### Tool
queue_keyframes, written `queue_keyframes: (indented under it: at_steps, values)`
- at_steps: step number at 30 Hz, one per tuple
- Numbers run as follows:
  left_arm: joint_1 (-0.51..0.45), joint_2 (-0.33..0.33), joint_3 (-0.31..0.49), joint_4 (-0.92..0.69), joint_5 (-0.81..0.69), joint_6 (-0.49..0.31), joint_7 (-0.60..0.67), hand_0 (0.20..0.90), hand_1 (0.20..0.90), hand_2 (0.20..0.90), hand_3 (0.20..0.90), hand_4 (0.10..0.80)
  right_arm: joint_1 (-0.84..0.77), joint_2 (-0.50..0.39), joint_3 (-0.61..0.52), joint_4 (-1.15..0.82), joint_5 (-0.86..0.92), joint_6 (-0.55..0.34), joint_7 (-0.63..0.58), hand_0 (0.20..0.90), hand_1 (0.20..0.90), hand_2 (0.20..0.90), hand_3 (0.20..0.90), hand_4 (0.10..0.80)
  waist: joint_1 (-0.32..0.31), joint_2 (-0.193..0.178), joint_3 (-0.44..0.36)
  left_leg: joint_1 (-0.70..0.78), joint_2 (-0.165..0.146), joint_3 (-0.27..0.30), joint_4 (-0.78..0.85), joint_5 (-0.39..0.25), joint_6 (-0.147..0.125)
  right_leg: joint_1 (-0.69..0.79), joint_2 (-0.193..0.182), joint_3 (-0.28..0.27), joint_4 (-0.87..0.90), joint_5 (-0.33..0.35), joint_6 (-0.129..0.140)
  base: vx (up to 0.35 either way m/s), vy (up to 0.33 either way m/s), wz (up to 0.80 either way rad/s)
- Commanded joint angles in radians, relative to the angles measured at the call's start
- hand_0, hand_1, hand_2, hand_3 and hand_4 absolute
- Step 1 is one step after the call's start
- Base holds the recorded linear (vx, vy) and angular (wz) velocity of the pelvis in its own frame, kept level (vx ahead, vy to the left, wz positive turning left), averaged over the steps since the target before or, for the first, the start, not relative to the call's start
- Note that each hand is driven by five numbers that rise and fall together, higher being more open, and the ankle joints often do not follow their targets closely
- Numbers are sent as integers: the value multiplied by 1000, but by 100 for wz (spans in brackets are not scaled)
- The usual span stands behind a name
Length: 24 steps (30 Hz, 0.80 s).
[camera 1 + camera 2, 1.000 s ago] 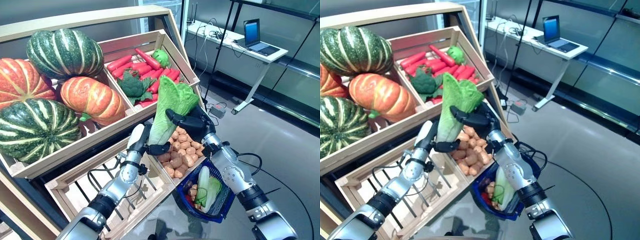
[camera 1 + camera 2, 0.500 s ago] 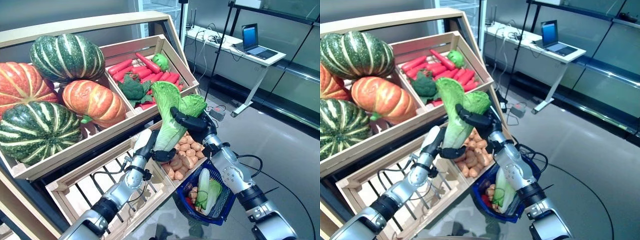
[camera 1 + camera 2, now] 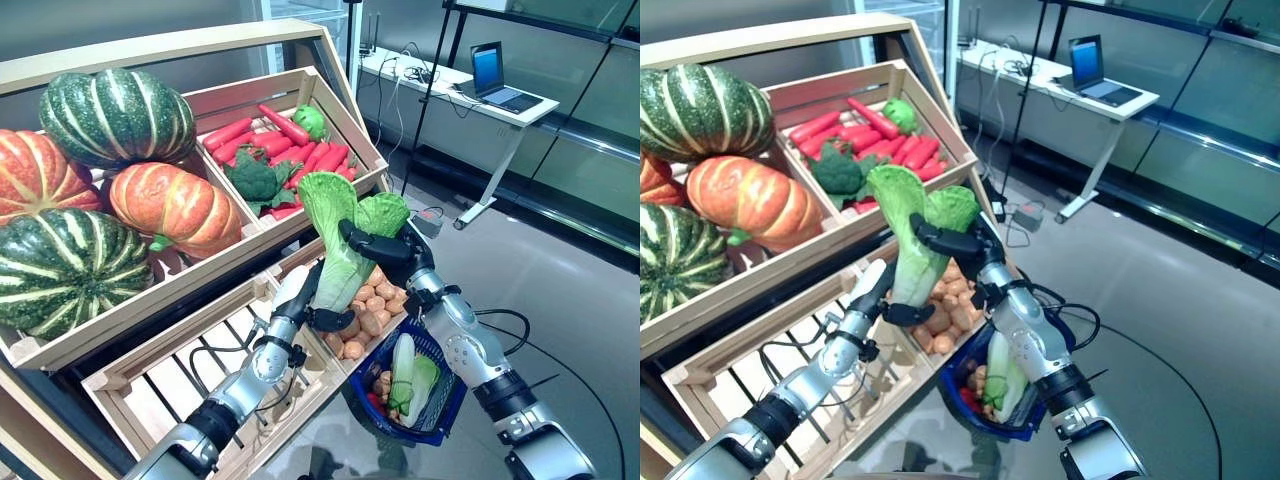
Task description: Put vegetables into the basket
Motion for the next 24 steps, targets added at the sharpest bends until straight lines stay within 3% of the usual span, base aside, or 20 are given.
queue_keyframes:
  at_steps: [1,13,24]
  values:
    - [-60,8,94,37,46,-77,31,900,900,900,900,800,-37,-47,-202,-48,-45,-143,-14,300,300,300,300,400,-10,20,-28,60,-5,-5,2,-141,9,2,46,-3,10,-16,-66,27,-44,-8]
    - [-1,96,196,70,12,-55,46,900,900,900,900,800,21,-291,-378,218,-57,-209,-51,300,300,300,300,400,-9,17,23,32,10,5,29,-141,0,-41,51,0,67,-39,-75,11,-44,-8]
    - [-86,157,199,23,-85,-86,97,900,900,900,900,800,-168,-376,-375,533,37,-289,-174,300,300,300,300,400,32,54,204,-187,1,-61,276,-180,-21,-203,24,-58,270,-105,-110,-108,-27,7]
